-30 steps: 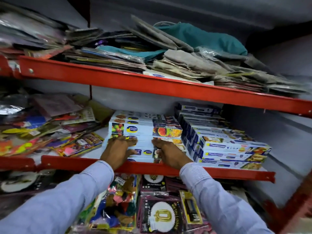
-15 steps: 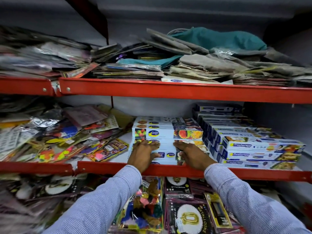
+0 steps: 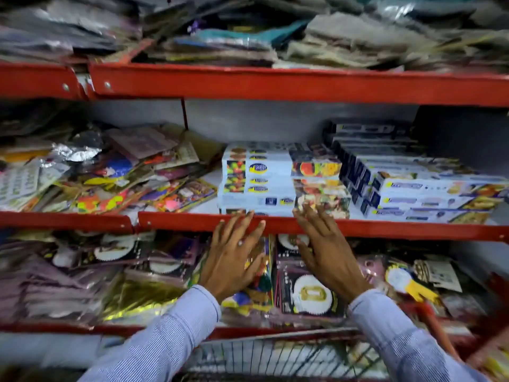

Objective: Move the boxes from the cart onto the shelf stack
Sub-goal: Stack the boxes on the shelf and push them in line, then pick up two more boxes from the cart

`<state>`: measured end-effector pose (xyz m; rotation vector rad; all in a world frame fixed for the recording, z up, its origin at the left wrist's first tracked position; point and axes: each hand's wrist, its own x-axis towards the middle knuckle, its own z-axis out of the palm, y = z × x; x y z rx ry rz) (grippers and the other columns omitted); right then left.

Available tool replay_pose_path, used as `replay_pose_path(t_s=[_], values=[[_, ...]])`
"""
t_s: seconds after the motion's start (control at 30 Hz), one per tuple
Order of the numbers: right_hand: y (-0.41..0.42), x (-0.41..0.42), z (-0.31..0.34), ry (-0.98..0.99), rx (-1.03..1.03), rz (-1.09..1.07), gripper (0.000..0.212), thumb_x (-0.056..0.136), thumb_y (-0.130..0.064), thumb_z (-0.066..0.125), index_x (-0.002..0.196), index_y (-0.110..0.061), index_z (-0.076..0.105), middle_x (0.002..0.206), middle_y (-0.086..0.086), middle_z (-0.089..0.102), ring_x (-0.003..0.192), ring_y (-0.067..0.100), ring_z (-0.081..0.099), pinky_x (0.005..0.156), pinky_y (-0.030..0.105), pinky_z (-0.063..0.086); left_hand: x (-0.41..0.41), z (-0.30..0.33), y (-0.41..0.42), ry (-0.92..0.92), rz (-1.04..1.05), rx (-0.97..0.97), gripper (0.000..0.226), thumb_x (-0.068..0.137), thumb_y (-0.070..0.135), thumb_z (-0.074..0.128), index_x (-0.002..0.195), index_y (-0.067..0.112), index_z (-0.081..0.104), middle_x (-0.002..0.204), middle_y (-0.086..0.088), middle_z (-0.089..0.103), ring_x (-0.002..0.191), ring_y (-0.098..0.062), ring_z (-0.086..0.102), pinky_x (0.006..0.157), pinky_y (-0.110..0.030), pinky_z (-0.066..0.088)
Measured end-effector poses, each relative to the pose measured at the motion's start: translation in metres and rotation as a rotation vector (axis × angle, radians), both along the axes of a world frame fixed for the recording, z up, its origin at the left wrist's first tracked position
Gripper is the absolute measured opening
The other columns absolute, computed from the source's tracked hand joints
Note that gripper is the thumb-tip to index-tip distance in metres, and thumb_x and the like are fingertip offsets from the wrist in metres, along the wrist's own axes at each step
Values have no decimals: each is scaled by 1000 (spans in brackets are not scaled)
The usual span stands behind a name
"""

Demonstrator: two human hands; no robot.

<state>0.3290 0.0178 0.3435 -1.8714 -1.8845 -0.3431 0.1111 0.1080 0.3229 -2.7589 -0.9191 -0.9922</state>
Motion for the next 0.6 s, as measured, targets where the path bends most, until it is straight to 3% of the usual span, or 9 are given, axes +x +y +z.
replay_pose_path(t_s=[0.1, 0.3, 0.47, 0.6], values=[[-31, -20, -55, 75, -3, -36, 59, 94, -25, 52, 150, -24, 31, 162, 5, 24, 152, 28, 11, 122, 51, 19, -24, -52, -29, 67, 13, -91, 62, 89, 42, 55, 146, 28, 35, 157, -9, 31, 143, -32, 27, 114, -53, 25], [-82, -53, -177, 270, -167, -31, 48, 91, -21, 51, 139, -16, 49, 152, 12, 40, 142, 36, 32, 115, 50, 33, -66, -160, -76, 256, 45, -412, 66, 85, 42, 55, 146, 27, 32, 155, -16, 33, 138, -37, 33, 108, -58, 34], [-114, -78, -296, 391, -539, -47, 45, 88, -24, 47, 133, -21, 52, 139, 11, 54, 127, 33, 48, 101, 47, 49, -102, -253, -109, 434, 75, -606, 54, 91, 47, 42, 141, 25, 42, 151, -11, 40, 132, -36, 42, 97, -62, 44], [-130, -103, -401, 445, -930, -27, 53, 90, -23, 52, 142, -14, 46, 146, 18, 47, 133, 39, 46, 109, 49, 43, -122, -334, -122, 509, 54, -746, 62, 94, 57, 14, 142, 27, 40, 148, -11, 45, 130, -41, 46, 103, -63, 41]])
